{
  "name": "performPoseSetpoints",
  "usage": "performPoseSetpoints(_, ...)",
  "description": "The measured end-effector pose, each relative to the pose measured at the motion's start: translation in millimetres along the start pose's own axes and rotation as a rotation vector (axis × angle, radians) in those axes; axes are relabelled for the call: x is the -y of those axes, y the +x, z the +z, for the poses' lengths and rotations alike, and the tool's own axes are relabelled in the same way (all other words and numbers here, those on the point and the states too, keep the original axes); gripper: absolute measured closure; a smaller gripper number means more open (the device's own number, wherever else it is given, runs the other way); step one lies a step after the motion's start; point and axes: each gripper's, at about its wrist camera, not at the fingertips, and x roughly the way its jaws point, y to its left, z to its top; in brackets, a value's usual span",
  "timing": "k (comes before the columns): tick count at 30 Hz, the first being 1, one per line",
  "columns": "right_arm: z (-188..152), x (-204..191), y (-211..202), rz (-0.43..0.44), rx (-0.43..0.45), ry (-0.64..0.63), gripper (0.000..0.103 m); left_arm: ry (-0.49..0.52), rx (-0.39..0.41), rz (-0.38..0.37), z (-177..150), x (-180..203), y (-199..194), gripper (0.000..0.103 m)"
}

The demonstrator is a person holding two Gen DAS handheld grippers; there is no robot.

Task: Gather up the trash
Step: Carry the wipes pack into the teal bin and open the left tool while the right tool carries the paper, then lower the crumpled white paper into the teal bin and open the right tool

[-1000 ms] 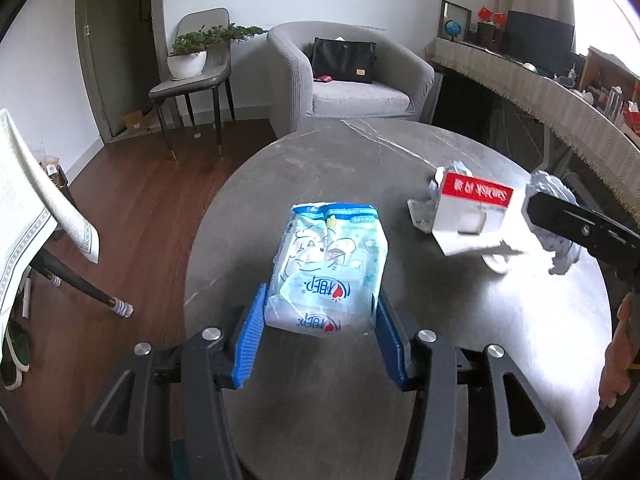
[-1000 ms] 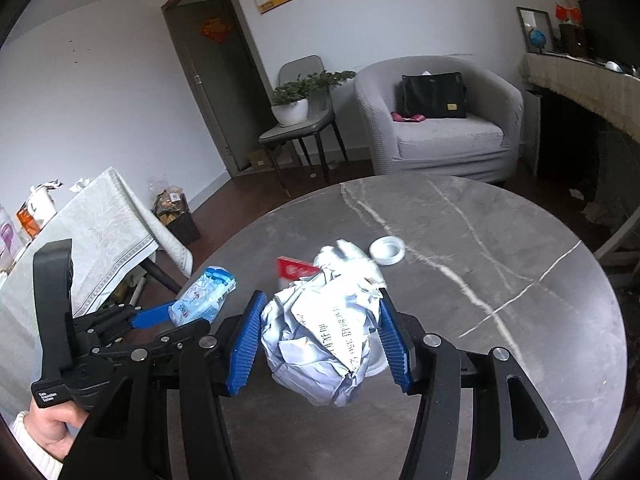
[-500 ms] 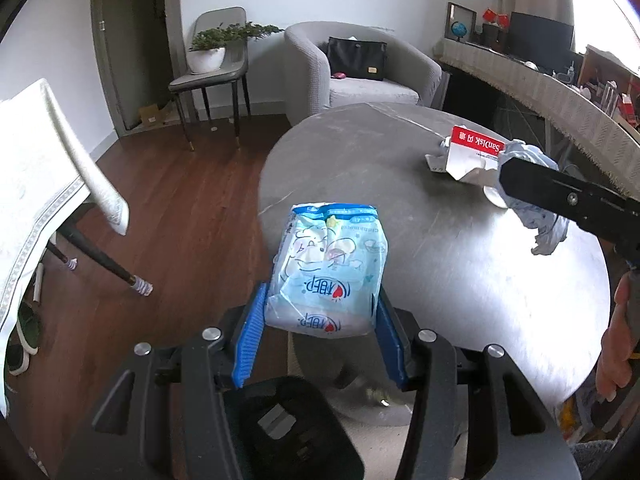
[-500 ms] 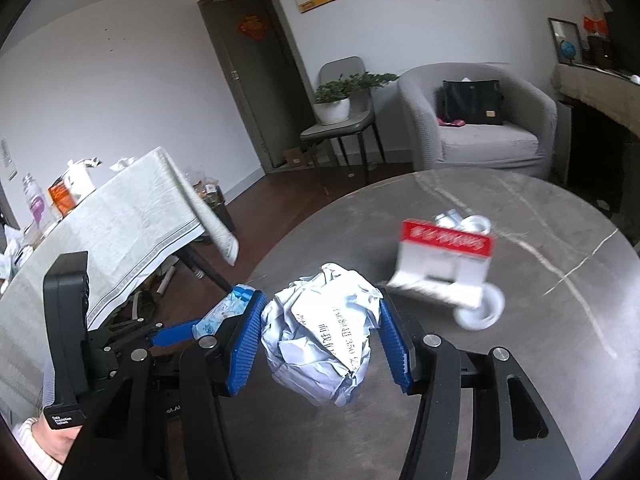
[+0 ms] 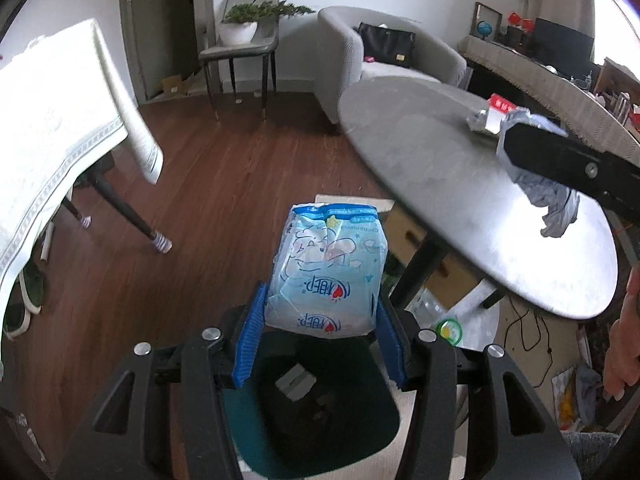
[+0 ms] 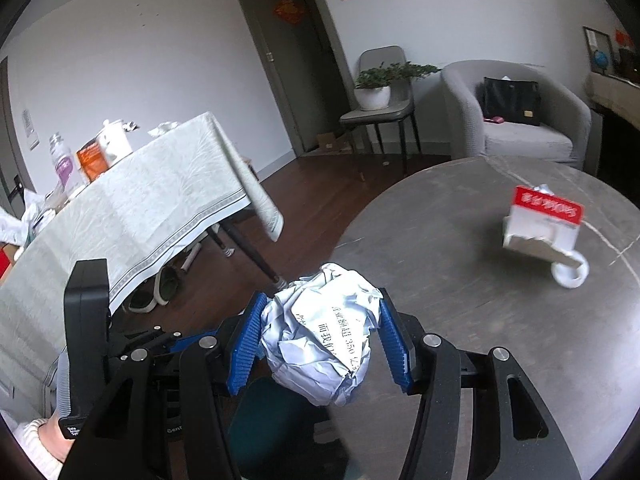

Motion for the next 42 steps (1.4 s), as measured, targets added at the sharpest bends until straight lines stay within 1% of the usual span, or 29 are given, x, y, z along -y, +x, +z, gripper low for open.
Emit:
performPoseSetpoints(4,-9.0,-19.2,6.9,0.007,-0.024,-0.035,0.047,-0.017,-0.045,0.009,-12.1,-11.9,3.9,0.049)
performPoseSetpoints(7,-15.1,-31.5,14.0,0.007,-0.044,-0.061,0.047,-0.038,-0.107,0.010,-21.8,-20.2,12.3,0.049)
performPoseSetpoints(12,-22.1,-44.0,25.3,0.018,-0.078,-0.081,0.047,-0.022,-0.177,-0.007,-35.7,-21.9,21.0,0.048)
performPoseSetpoints(14,-25.4,-47.1,30.9,0.026,-0.097,-0.082,0.047,-0.010,-0.188,-0.011,-40.8,-21.8,23.0,0.046)
performPoseSetpoints(15,-25.9,-48.9,33.7,0.028,-0.105,-0.085,0.047,0.000,-0.197,-0.014,-43.1,-21.8,24.0,0.044)
performPoseSetpoints(19,-27.4,-56.4,41.9,0.032,-0.124,-0.097,0.047,0.018,-0.204,0.010,-48.2,-29.3,28.3,0.043)
performPoseSetpoints(23,-29.2,-62.0,55.0,0.031,-0.151,-0.097,0.047,-0.020,-0.160,0.007,-43.7,-46.6,16.4,0.043)
performPoseSetpoints(27,-35.8,-71.8,69.8,0.031,-0.185,-0.110,0.047,-0.065,-0.080,0.007,-37.6,-66.1,-6.8,0.034)
performPoseSetpoints(31,-45.0,-85.0,86.3,0.032,-0.231,-0.139,0.047,-0.096,-0.015,0.020,-32.9,-77.6,-26.0,0.033)
performPoseSetpoints(33,-49.7,-88.4,94.4,0.042,-0.251,-0.135,0.047,-0.066,-0.008,0.057,-34.8,-79.6,-29.7,0.033)
performPoseSetpoints(35,-53.3,-90.6,102.3,0.051,-0.272,-0.129,0.047,-0.055,-0.001,0.059,-37.0,-85.3,-33.3,0.032)
performPoseSetpoints(37,-52.6,-94.8,101.1,0.046,-0.242,-0.137,0.047,-0.078,-0.015,0.067,-40.5,-97.3,-32.4,0.032)
performPoseSetpoints(38,-49.4,-97.7,98.7,0.059,-0.228,-0.137,0.047,-0.099,-0.021,0.057,-42.0,-104.0,-33.2,0.032)
performPoseSetpoints(40,-46.2,-102.3,96.4,0.057,-0.207,-0.143,0.047,-0.128,-0.018,0.042,-44.2,-115.0,-35.7,0.032)
performPoseSetpoints(42,-48.1,-105.2,102.3,0.056,-0.223,-0.143,0.047,-0.134,-0.009,0.052,-45.7,-123.6,-38.8,0.032)
